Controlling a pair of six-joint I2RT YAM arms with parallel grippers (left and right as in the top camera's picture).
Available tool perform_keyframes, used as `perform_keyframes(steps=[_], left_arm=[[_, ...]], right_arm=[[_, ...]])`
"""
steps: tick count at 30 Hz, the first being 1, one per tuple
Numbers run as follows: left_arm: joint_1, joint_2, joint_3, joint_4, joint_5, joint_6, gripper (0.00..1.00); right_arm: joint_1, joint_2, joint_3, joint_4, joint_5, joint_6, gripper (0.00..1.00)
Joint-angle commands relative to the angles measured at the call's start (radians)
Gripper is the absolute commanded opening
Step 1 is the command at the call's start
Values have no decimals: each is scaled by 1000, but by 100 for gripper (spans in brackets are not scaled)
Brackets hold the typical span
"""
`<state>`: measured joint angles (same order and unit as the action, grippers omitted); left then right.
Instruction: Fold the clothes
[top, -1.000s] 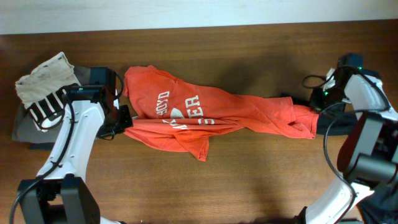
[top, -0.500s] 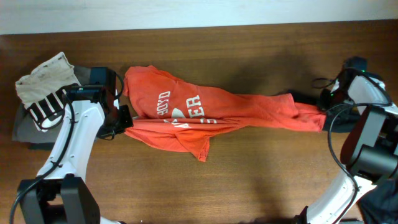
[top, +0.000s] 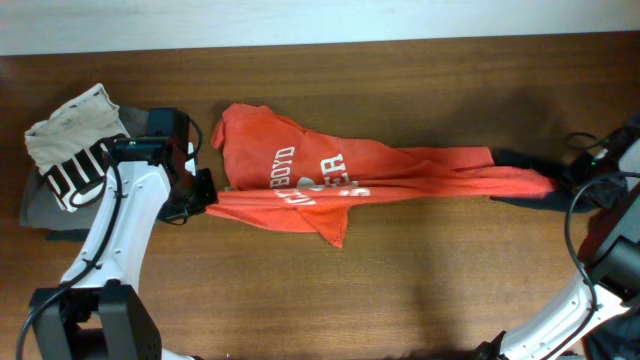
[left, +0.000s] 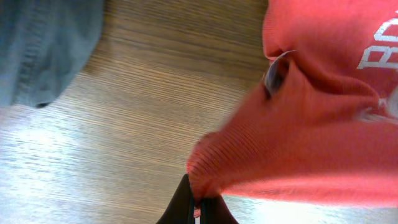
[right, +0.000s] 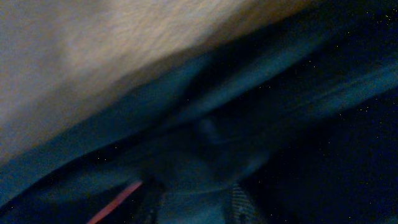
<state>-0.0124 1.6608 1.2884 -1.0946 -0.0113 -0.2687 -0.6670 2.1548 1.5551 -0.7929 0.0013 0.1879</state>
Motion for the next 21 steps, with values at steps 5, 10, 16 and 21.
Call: perform_keyframes(steps=[5, 10, 16, 21], left_arm=[[15, 0, 1, 2, -53, 8, 0], [15, 0, 1, 2, -53, 8, 0], [15, 0, 1, 2, -53, 8, 0], [15, 0, 1, 3, -53, 8, 0]], right_arm=[[-54, 44, 26, -4, 78, 16, 54], [-73, 44, 36, -21, 150, 45, 56], [-99, 43, 153, -149, 220, 151, 58], [-71, 21, 335, -278, -27, 66, 59]])
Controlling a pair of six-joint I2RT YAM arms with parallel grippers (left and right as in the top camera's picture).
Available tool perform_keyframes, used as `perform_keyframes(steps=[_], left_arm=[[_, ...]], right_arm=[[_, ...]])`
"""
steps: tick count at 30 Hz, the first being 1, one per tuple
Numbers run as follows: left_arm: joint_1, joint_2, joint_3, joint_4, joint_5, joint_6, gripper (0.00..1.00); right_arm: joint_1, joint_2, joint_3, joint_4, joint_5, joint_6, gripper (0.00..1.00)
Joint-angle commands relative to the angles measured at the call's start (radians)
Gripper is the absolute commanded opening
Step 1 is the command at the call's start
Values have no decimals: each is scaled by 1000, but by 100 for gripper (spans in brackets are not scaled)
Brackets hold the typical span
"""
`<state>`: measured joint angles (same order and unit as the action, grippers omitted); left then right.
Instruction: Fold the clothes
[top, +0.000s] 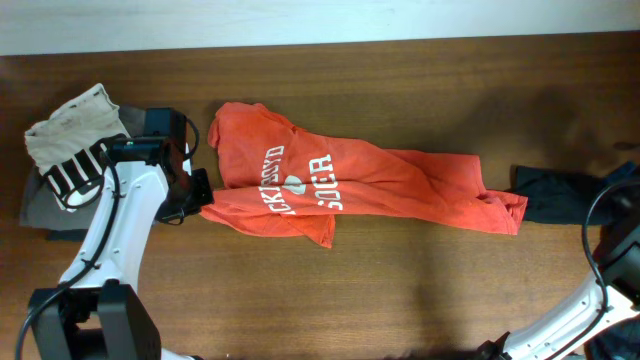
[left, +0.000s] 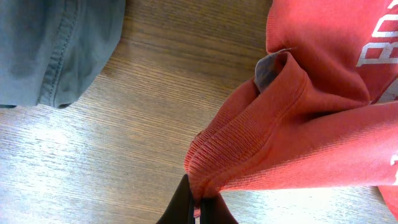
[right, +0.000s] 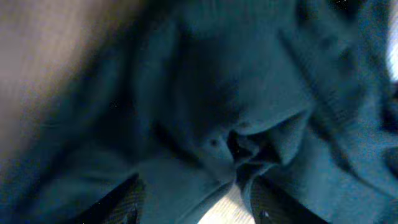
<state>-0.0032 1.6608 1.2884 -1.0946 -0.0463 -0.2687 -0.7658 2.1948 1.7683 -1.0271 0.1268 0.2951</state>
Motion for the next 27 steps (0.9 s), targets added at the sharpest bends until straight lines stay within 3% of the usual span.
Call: perform_keyframes(steps=[1, 4, 9, 15, 27], left_arm=[[6, 0, 1, 2, -18, 8, 0], [6, 0, 1, 2, -18, 8, 0], [6, 0, 1, 18, -18, 8, 0], [6, 0, 1, 29, -18, 8, 1], [6, 0, 1, 82, -19, 8, 0]], right_arm=[[42, -27, 148, -64, -193, -71, 59], [109, -49, 206, -130, -305, -187, 59], [286, -37, 198, -243, -322, -333, 62], [427, -26, 106, -200, -320, -348, 72], [555, -26, -82, -5, -309, -340, 78]])
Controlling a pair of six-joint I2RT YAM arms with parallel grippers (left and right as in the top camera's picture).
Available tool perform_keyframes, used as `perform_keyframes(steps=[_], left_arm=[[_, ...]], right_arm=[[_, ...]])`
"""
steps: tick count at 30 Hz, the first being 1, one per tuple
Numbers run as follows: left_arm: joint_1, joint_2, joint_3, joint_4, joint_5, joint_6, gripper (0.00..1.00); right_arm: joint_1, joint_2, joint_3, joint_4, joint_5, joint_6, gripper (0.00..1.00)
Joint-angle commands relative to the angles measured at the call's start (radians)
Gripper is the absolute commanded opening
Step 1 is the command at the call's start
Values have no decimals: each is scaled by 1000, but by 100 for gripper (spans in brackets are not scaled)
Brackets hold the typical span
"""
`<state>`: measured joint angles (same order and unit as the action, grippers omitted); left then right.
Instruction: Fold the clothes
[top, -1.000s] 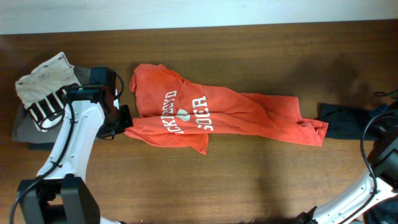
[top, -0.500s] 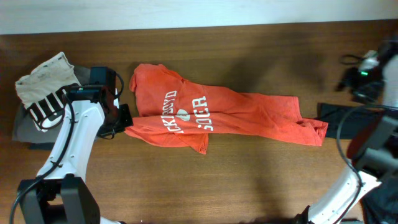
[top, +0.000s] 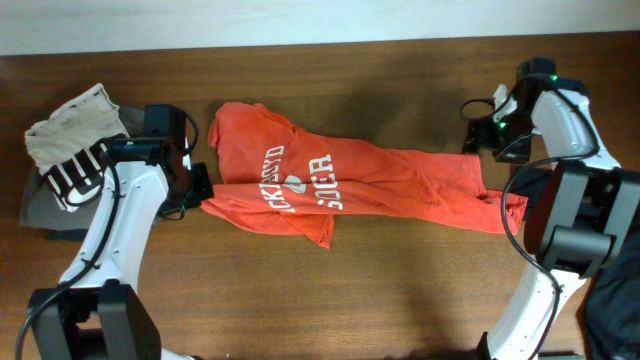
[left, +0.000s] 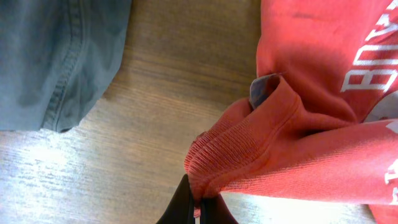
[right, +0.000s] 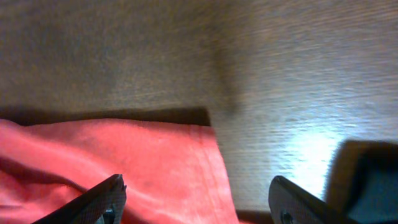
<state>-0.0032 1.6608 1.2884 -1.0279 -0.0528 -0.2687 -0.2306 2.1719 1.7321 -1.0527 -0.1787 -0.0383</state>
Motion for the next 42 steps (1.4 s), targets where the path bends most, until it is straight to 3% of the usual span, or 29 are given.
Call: perform_keyframes(steps=[1, 8, 10, 12, 15, 16, 18, 21, 25, 31, 37, 42], left_arm=[[6, 0, 1, 26, -12, 8, 0], [6, 1, 1, 181, -13, 8, 1], [6, 5, 1, 256, -16, 8, 5], [6, 11, 1, 305, -15, 8, 39], [6, 16, 1, 293, 13, 8, 68], [6, 16, 1, 268, 35, 8, 76], [6, 16, -1, 208, 82, 8, 81], [6, 16, -21, 127, 162, 8, 81], [-13, 17, -102, 131, 234, 7, 78], [-83, 17, -289, 352, 304, -41, 68], [-138, 18, -407, 550, 301, -156, 67], [-145, 26, -448, 616, 296, -192, 66]], right_arm=[[26, -3, -64, 32, -3, -6, 78], [55, -3, -163, 114, -2, -6, 77], [57, -3, -182, 131, -2, -5, 70], [56, -3, -188, 134, -2, 2, 66], [56, -3, -188, 134, -2, 2, 59], [56, -3, -187, 134, -2, 2, 56], [55, -3, -188, 135, -2, 2, 53], [56, -3, -188, 142, -2, 2, 53], [56, -3, -188, 143, -2, 2, 54], [55, -3, -188, 141, -2, 2, 57], [55, -3, -188, 130, -2, 2, 58], [55, -3, -188, 129, -2, 2, 58]])
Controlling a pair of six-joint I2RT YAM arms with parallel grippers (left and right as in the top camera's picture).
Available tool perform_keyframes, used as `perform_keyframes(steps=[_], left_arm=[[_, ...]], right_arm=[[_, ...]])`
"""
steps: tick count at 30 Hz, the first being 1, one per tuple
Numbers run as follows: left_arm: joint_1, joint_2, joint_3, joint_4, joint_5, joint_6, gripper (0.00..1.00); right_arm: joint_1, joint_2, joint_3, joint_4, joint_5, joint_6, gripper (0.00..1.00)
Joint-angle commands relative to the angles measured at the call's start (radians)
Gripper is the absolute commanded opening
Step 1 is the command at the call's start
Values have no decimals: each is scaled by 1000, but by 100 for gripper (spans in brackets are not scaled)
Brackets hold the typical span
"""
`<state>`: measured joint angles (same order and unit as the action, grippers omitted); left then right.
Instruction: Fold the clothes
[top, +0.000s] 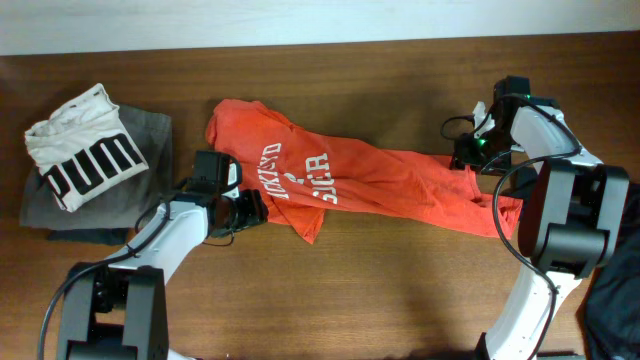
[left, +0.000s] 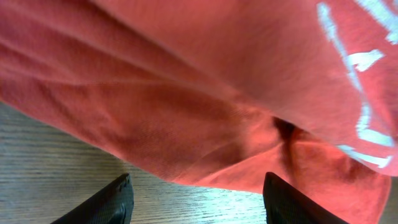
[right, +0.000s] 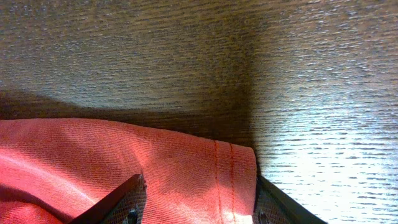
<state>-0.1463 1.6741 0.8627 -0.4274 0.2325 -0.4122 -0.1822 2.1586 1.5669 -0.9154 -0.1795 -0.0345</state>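
An orange sweatshirt (top: 380, 180) with white lettering lies crumpled in a long band across the table. My left gripper (top: 252, 207) sits at its lower left edge and is open; in the left wrist view the orange cloth (left: 205, 93) lies just ahead of the gripper (left: 198, 182), with bare wood between the fingers. My right gripper (top: 468, 158) is at the sweatshirt's upper right corner, open, with the stitched hem (right: 230, 174) lying between its fingers (right: 130, 199).
A folded stack stands at the far left: a white PUMA shirt (top: 85, 155) on grey clothes (top: 150, 130). The wooden table (top: 400, 290) runs to a pale wall edge at the back. A dark shape (top: 615, 300) shows at the lower right edge.
My left gripper has let go of the ribbed hem at the sweatshirt's left end, opened, and now sits further right under the lower edge. My right gripper has come down onto the right hem corner.
First the sweatshirt was stretched between my left gripper, shut on its left hem, and the right arm at a dark garment. Then the dark garment lay alone at the right. Later it was gone and my right gripper hovered open. Now both grippers are open at the sweatshirt.
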Motion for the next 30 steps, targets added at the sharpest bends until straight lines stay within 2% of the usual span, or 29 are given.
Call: perform_keyframes(steps=[1, 7, 8, 15, 18, 19, 21, 23, 24, 27, 30], left_arm=[[-2, 17, -27, 23, 7, -50, 66], [-2, 72, -30, 99, 8, -67, 66], [-2, 83, -30, 115, 8, -70, 61], [-2, 105, -30, 125, 16, -70, 0], [0, 100, -26, 70, 27, -69, 1], [0, 95, -23, 46, 27, -65, 1], [6, 71, -14, -26, 27, -61, 0], [21, 29, 2, -123, 27, -34, 0], [31, 7, 10, -167, 27, -14, 0], [77, -89, 37, -324, 20, 45, 0], [138, -204, 40, -454, -55, 48, 0]], right_arm=[[6, 10, -23, -9, -1, -2, 58], [6, 10, -23, -12, -1, -2, 58], [6, 10, -23, -13, -1, -2, 58], [6, 10, -23, -19, -1, -3, 58], [6, 10, -23, -19, 0, -3, 57], [5, 10, -23, -20, -1, -2, 52], [5, 10, -22, -23, -1, -2, 35], [5, 5, -11, -39, 0, -3, 11], [5, 0, 0, -53, 0, -2, 4], [4, -20, 70, -98, 0, -2, 4], [4, -34, 184, -121, 37, 53, 4]])
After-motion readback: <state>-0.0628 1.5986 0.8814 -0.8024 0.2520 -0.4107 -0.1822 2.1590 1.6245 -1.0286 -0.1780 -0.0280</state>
